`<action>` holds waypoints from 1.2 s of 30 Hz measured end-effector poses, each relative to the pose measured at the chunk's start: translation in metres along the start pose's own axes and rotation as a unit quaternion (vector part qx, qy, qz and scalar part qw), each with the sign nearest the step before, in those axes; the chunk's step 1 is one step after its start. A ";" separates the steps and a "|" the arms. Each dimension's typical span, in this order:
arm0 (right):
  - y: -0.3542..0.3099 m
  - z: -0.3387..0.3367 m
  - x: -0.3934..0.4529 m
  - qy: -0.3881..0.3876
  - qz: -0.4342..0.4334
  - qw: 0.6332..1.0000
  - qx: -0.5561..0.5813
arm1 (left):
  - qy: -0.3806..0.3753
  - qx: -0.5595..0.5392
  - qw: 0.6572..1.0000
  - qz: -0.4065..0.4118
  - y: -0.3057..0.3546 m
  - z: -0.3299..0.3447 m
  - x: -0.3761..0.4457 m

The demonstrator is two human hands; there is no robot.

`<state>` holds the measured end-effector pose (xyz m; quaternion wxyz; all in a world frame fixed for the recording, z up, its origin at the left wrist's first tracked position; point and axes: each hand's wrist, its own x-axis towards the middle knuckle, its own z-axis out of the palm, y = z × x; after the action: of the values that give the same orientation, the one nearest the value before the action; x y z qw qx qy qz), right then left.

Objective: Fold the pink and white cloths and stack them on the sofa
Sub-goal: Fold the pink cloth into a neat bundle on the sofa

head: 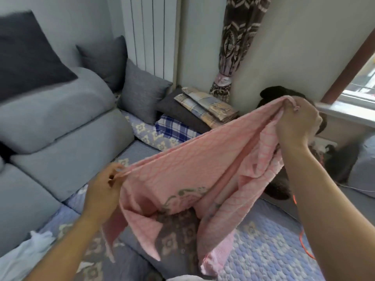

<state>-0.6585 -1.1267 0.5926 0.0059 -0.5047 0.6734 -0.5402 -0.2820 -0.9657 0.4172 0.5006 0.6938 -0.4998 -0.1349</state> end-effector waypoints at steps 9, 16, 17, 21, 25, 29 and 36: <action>0.035 -0.006 -0.011 -0.196 0.108 0.947 0.232 | -0.003 -0.114 0.992 -0.056 0.061 -0.012 0.020; -0.054 0.012 -0.111 -0.613 -0.308 0.724 -0.066 | -0.331 0.046 0.912 0.239 0.157 0.029 0.023; -0.052 0.017 -0.114 -0.612 -0.320 0.718 -0.088 | -0.327 -0.006 0.924 0.199 0.157 0.032 0.021; -0.022 0.019 -0.118 -0.619 -0.298 0.718 -0.117 | -0.255 -0.150 0.954 0.059 0.131 0.040 -0.004; -0.005 0.017 -0.131 -0.486 -0.245 0.836 -0.072 | -0.261 -0.086 0.961 0.030 0.093 0.057 -0.033; -0.011 0.007 -0.122 -0.363 -0.168 0.916 -0.016 | -0.259 0.065 0.963 0.029 0.059 0.069 -0.073; -0.019 0.002 -0.102 -0.230 -0.115 0.966 0.002 | -0.195 0.240 0.943 0.121 0.037 0.081 -0.113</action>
<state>-0.5950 -1.0562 0.5511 0.0996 -0.6894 0.5903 -0.4078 -0.4103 -0.9172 0.3751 0.2247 0.6875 -0.6856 -0.0826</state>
